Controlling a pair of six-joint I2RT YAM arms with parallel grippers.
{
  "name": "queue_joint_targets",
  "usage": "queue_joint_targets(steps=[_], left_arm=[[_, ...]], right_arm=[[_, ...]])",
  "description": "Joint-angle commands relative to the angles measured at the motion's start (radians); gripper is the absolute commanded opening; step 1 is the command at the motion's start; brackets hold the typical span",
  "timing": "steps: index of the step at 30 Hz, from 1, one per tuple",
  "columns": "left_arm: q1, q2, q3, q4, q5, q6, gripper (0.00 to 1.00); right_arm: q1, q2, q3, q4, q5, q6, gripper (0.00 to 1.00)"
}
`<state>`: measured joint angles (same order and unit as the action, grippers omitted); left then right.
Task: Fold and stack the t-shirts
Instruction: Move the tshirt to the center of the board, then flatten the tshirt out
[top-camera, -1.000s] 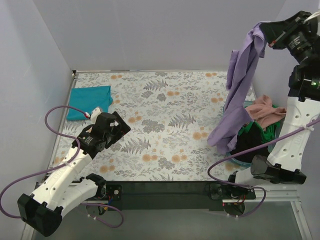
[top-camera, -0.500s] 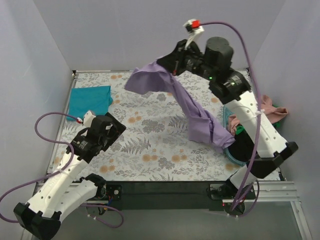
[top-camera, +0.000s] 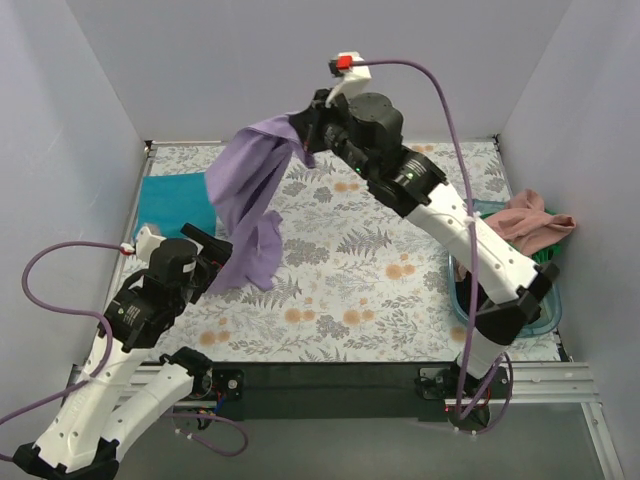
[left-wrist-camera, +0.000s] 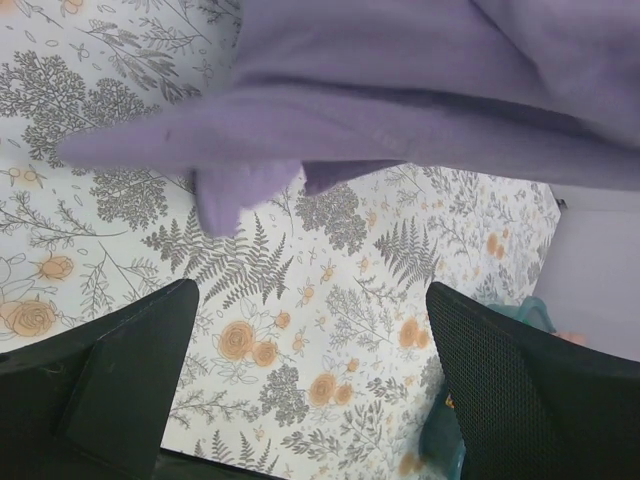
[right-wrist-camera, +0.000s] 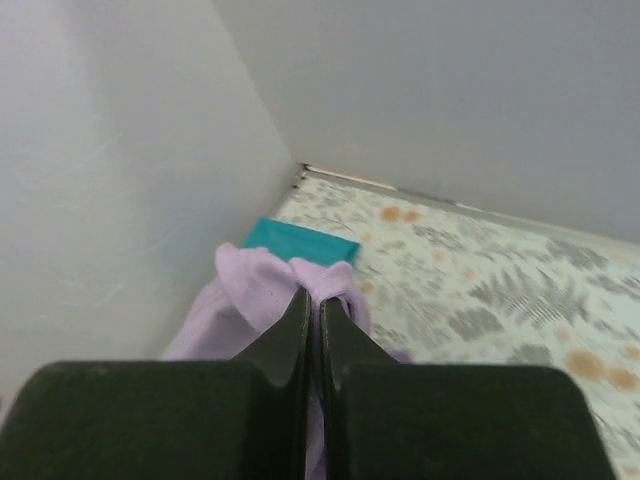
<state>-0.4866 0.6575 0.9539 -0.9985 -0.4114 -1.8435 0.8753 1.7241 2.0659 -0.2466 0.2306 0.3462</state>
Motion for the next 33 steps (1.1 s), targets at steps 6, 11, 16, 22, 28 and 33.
queue_joint_targets(steps=[6,11,16,22,28,33], left_arm=[[-0.001,0.034,-0.033,0.004,-0.075,-0.010,0.98],[0.000,0.194,-0.115,0.130,-0.020,0.004,0.98],[0.005,0.399,-0.095,0.218,0.037,0.049,0.98],[0.011,0.530,-0.073,0.372,0.135,0.154,0.98],[0.022,0.672,-0.012,0.509,0.155,0.248,0.98],[0.032,0.849,0.080,0.572,0.229,0.326,0.88]], right_arm=[[-0.436,-0.481,-0.891,-0.011,-0.117,0.136,0.01],[-0.552,-0.411,-1.175,0.053,-0.287,0.073,0.41],[-0.556,-0.379,-1.104,0.027,-0.261,0.040,0.98],[-0.533,-0.510,-1.128,-0.037,-0.120,0.019,0.98],[-0.493,-0.681,-1.270,-0.042,-0.143,0.020,0.98],[-0.490,-0.765,-1.356,-0.042,-0.152,0.034,0.99]])
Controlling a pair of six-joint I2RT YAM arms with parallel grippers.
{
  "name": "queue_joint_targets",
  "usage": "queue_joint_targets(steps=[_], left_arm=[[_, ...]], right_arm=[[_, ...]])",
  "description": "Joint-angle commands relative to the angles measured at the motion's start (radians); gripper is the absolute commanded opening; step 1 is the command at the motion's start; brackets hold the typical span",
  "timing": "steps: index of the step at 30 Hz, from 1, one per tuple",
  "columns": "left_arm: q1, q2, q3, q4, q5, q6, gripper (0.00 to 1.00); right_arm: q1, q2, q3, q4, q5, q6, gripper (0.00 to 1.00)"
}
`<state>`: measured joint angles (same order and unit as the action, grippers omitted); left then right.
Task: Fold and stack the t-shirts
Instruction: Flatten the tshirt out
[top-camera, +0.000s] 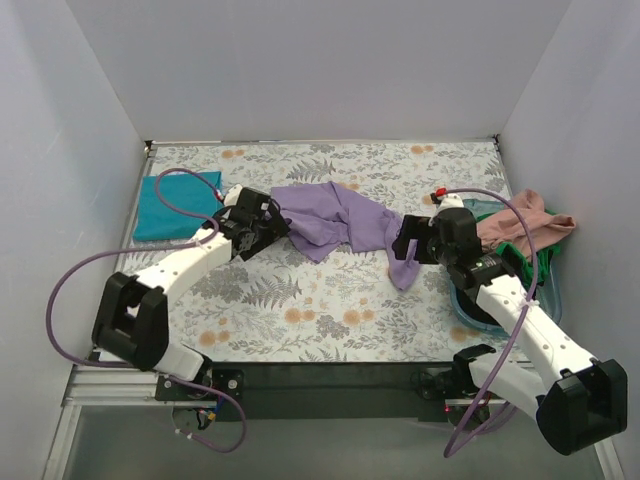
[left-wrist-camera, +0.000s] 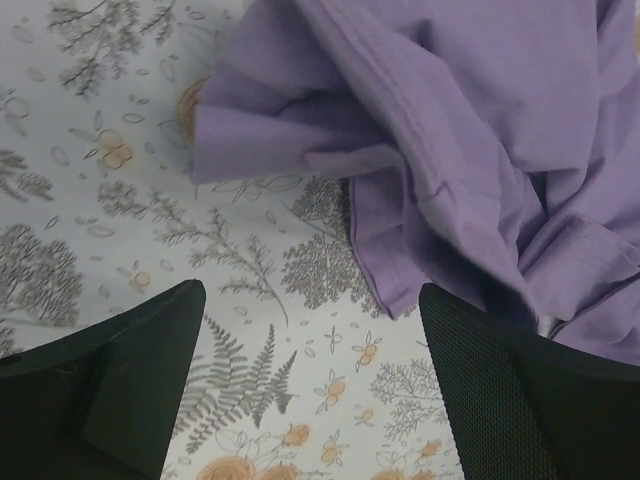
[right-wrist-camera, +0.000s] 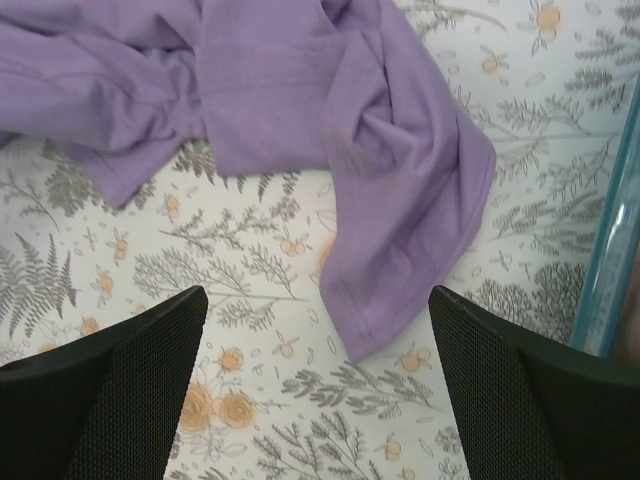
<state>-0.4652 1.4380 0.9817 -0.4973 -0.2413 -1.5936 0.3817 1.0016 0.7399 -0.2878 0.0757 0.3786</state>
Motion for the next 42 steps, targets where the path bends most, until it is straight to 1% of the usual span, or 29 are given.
queue_joint_targets(steps=[1,3,7,10,12,15,16,18,20,22,27,29,32,36,37,38,40,42], left_arm=[[0.013,0.115,0.084,0.083,0.075,0.083,0.87],[0.017,0.166,0.118,0.121,0.092,0.107,0.87],[0.037,0.294,0.250,0.120,0.094,0.138,0.87],[0.057,0.386,0.334,0.109,0.129,0.155,0.87],[0.060,0.442,0.366,0.106,0.145,0.159,0.87],[0.065,0.484,0.414,0.103,0.166,0.164,0.87],[0.066,0.505,0.425,0.102,0.175,0.165,0.84],[0.066,0.516,0.454,0.085,0.186,0.164,0.81],[0.066,0.510,0.456,0.085,0.212,0.162,0.78],[0.065,0.487,0.445,0.080,0.218,0.165,0.76],[0.066,0.424,0.402,0.066,0.203,0.164,0.76],[0.066,0.417,0.385,0.086,0.200,0.169,0.76],[0.066,0.438,0.403,0.077,0.206,0.178,0.70],[0.065,0.466,0.433,0.066,0.197,0.181,0.56],[0.066,0.472,0.437,0.066,0.195,0.182,0.53],[0.065,0.478,0.449,0.063,0.188,0.182,0.53],[0.066,0.495,0.463,0.051,0.188,0.182,0.48],[0.066,0.502,0.475,0.049,0.197,0.179,0.44]], right_arm=[[0.003,-0.052,-0.039,0.001,0.003,0.008,0.98],[0.003,-0.077,-0.059,-0.001,0.004,0.013,0.98],[0.003,-0.107,-0.091,-0.001,0.009,0.017,0.98],[0.003,-0.116,-0.114,-0.001,0.009,0.016,0.99],[0.002,-0.120,-0.123,-0.001,0.012,0.019,0.98],[0.003,-0.118,-0.137,0.001,0.029,0.026,0.98],[0.003,-0.115,-0.139,0.001,0.030,0.025,0.99],[0.003,-0.107,-0.142,0.002,0.026,0.026,0.98],[0.003,-0.101,-0.145,0.001,0.021,0.029,0.98],[0.003,-0.089,-0.152,0.001,0.016,0.034,0.98],[0.003,-0.077,-0.163,0.009,0.006,0.034,0.98],[0.003,-0.075,-0.163,0.012,-0.004,0.036,0.99],[0.003,-0.078,-0.168,0.016,-0.008,0.036,0.98],[0.003,-0.078,-0.172,0.018,-0.011,0.032,0.98],[0.003,-0.077,-0.172,0.018,-0.011,0.032,0.98],[0.003,-0.075,-0.174,0.018,-0.013,0.029,0.98],[0.003,-0.075,-0.175,0.019,-0.016,0.029,0.98],[0.003,-0.075,-0.178,0.019,-0.017,0.029,0.98]])
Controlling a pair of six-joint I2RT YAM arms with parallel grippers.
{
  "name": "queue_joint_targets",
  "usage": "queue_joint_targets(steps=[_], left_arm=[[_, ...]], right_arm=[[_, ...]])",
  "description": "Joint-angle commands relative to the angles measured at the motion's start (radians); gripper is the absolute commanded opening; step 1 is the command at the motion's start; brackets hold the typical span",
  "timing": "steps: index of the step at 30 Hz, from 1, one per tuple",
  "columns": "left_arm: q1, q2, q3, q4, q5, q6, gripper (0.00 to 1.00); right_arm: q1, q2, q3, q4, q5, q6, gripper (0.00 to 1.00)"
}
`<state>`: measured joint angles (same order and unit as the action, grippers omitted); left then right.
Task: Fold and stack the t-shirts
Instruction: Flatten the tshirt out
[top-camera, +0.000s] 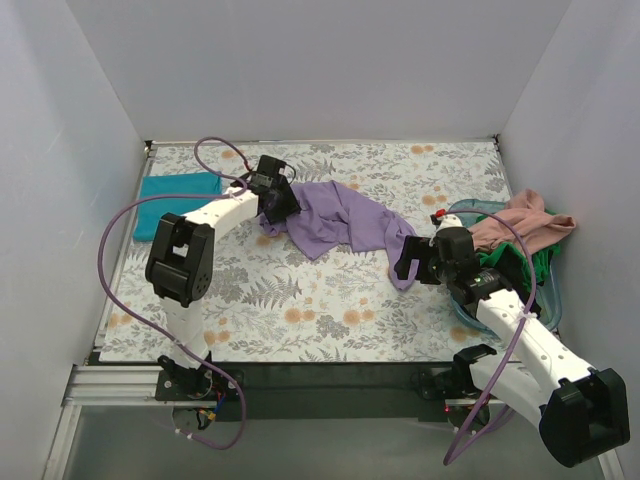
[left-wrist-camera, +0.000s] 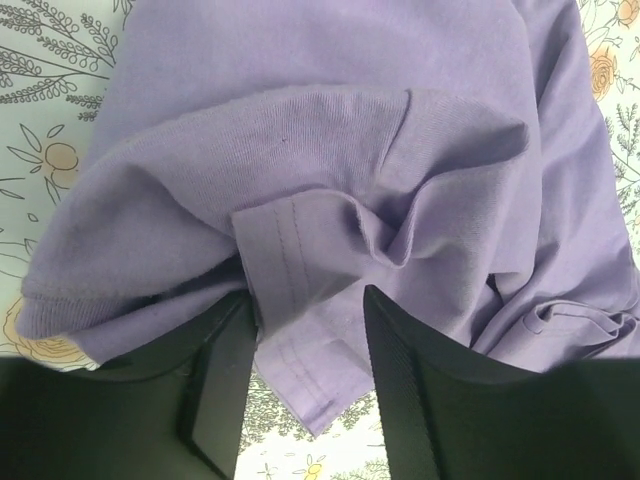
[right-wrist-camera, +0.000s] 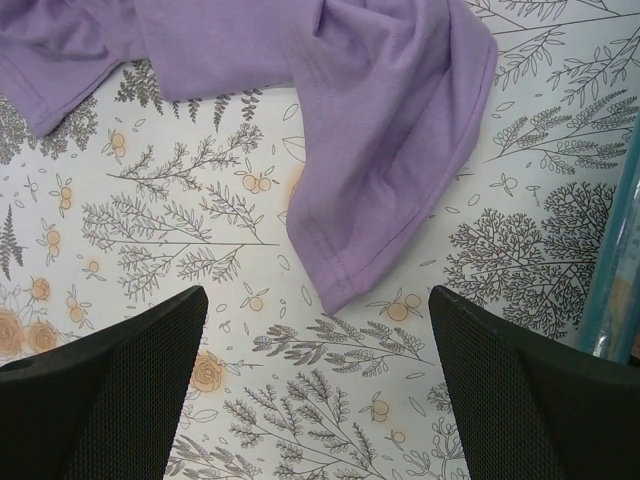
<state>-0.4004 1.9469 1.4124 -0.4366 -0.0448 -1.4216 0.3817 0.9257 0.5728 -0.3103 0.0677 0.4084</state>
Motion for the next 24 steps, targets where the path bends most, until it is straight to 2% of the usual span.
queue_joint_targets(steps=[1,11,18,24], left_arm=[[0.002,-0.005,0.046,-0.007,0.012,0.009,0.43],[0.002,-0.006,0.046,0.001,0.043,0.004,0.40],[0.000,-0.014,0.005,0.004,0.174,-0.002,0.40],[-0.003,-0.025,-0.041,-0.002,0.125,-0.023,0.43]], right_arm=[[0.003,0.001,-0.013,0.042,-0.011,0.000,0.98],[0.003,0.001,-0.019,0.046,-0.011,0.001,0.98],[0.003,0.010,-0.027,0.056,-0.017,0.001,0.99],[0.003,0.013,-0.028,0.060,-0.022,-0.003,0.98]])
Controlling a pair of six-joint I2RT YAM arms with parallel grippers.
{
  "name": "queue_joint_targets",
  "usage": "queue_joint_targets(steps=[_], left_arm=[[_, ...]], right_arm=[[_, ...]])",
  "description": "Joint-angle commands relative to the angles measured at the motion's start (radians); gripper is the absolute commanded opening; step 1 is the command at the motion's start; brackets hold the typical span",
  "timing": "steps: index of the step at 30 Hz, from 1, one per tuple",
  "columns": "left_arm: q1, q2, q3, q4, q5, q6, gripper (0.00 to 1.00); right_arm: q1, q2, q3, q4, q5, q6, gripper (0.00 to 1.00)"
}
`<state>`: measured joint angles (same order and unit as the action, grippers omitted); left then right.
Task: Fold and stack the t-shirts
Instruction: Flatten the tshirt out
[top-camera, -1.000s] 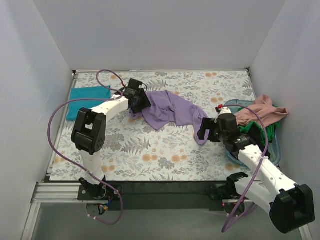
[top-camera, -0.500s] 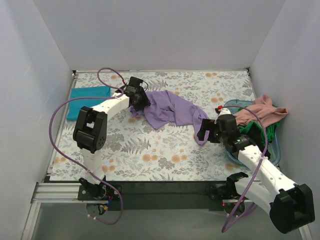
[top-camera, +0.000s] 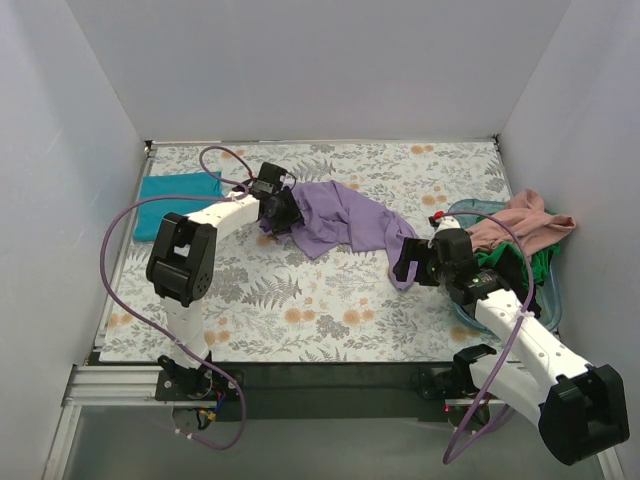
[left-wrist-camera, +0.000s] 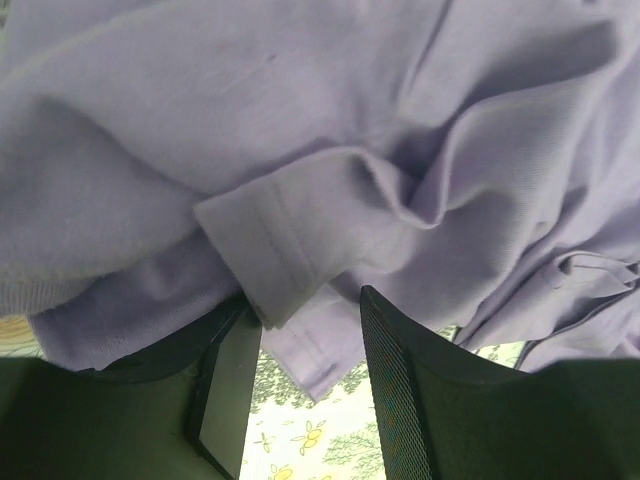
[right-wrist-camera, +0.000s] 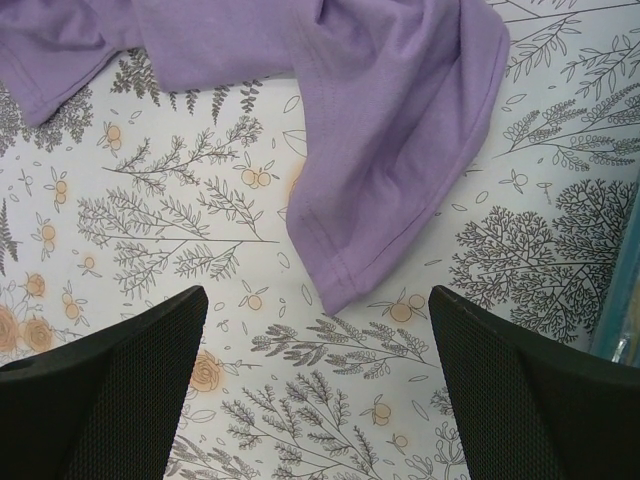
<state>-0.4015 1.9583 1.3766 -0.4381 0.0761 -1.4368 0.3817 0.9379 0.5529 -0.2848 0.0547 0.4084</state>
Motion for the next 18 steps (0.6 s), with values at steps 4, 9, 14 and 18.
queue_joint_targets(steps=[4,9,14,18], left_arm=[[-0.016,-0.029,-0.002,-0.004,0.014,-0.004,0.43],[-0.022,-0.039,0.009,-0.005,-0.016,0.006,0.45],[-0.022,-0.032,0.073,-0.043,-0.148,0.010,0.53],[-0.022,0.000,0.136,-0.091,-0.197,0.010,0.56]], right_arm=[[0.002,0.006,-0.010,0.036,-0.015,-0.003,0.98],[0.003,0.009,-0.013,0.041,-0.018,-0.008,0.98],[0.003,0.007,-0.015,0.039,-0.018,-0.011,0.98],[0.003,0.001,-0.016,0.039,-0.015,-0.011,0.98]])
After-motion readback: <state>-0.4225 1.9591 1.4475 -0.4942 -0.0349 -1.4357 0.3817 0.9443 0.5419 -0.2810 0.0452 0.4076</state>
